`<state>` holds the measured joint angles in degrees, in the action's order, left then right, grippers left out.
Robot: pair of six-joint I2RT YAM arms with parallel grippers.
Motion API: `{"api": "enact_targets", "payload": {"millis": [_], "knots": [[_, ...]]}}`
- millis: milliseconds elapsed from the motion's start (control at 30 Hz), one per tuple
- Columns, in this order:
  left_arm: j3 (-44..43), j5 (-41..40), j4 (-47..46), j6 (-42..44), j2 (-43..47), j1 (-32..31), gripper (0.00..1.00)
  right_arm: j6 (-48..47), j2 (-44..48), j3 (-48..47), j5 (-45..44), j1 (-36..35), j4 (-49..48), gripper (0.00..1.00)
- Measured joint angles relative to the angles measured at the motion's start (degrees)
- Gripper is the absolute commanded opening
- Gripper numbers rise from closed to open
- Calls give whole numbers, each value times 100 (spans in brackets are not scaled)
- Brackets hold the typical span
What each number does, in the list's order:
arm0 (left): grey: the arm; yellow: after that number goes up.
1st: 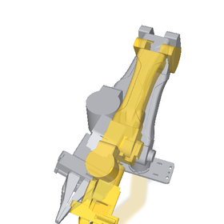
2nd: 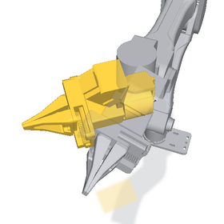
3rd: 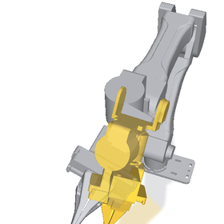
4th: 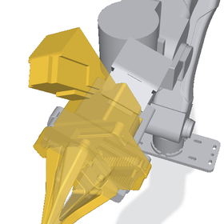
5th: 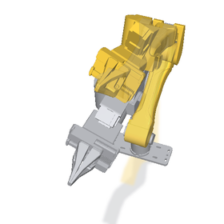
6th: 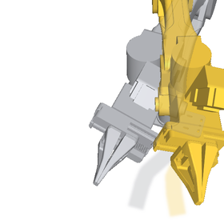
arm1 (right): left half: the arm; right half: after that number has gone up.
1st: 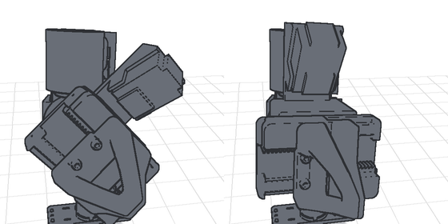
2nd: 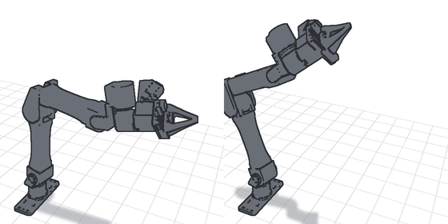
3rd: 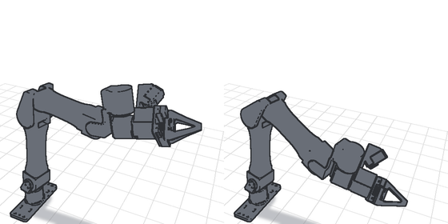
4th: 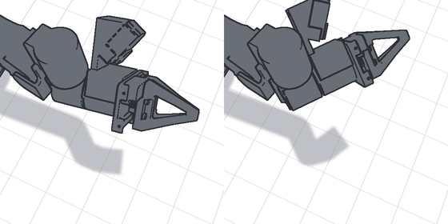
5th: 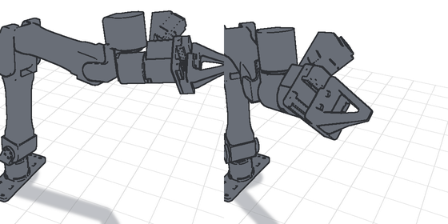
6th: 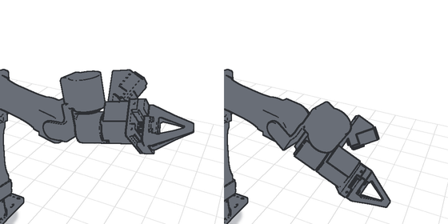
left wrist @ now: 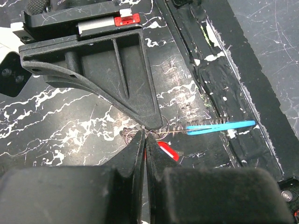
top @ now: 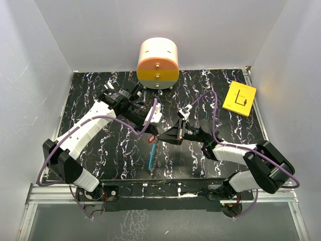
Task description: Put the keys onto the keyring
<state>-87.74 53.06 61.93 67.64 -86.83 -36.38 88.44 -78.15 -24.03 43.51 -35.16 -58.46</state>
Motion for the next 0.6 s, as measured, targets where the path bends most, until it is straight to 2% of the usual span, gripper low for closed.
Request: {"api": "enact_targets", "payload": {"millis": [600], "knots": [[-76,-197,245,525,-94,-94,0,72,-186,-20,-24,-227,-146,8]]}}
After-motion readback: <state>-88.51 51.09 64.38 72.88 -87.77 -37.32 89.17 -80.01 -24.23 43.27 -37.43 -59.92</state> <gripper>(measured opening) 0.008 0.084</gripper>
